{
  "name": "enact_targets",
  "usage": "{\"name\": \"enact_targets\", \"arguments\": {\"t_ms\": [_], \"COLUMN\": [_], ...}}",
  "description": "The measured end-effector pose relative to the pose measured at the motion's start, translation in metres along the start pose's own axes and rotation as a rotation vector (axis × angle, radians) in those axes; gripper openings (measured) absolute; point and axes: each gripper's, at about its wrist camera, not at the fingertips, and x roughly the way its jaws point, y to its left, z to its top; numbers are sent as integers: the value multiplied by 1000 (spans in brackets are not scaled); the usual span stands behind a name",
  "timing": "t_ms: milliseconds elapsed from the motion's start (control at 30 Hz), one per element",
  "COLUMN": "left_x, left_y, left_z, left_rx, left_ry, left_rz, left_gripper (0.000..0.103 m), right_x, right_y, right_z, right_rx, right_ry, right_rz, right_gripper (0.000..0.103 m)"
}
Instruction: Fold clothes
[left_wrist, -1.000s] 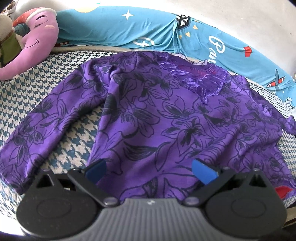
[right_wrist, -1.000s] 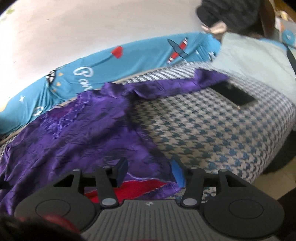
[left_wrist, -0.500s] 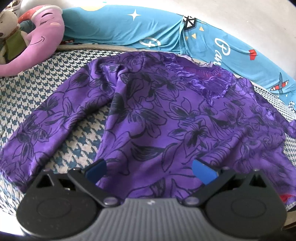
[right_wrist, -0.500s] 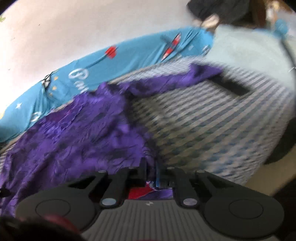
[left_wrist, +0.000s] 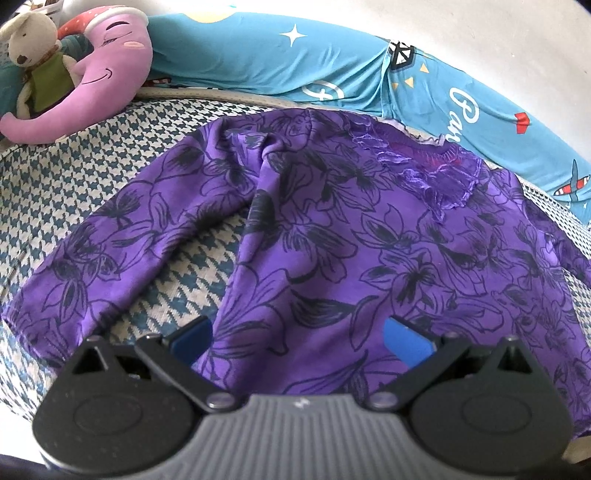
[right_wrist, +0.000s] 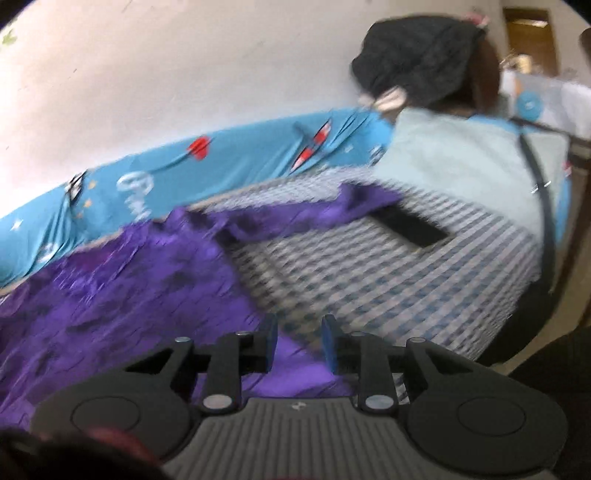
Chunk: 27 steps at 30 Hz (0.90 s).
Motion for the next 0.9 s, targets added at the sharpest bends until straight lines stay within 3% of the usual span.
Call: {"name": "enact_targets", "arguments": {"t_ms": [200,500,700,900], "left_x": [-8,-25,-35,-43], "left_y": [-1,-15,-29,-45], "left_z": [-7,-28,-42,-54], "left_rx": [36,124,186,262], "left_ry": [-4,-5,0,19], "left_rz": [-42,-133,-207,-281], "left_gripper": [103,103,103,103], "right_x": [3,-14,-6,4], "right_y": [18,34,48,52], "right_z": [-13,-39,-56,-49], "right_rx": [-56,-171,-262,-247], "right_ry": [90,213,298,282], "right_rz": [153,284,308,309], "right_gripper": [26,26,26,26]}}
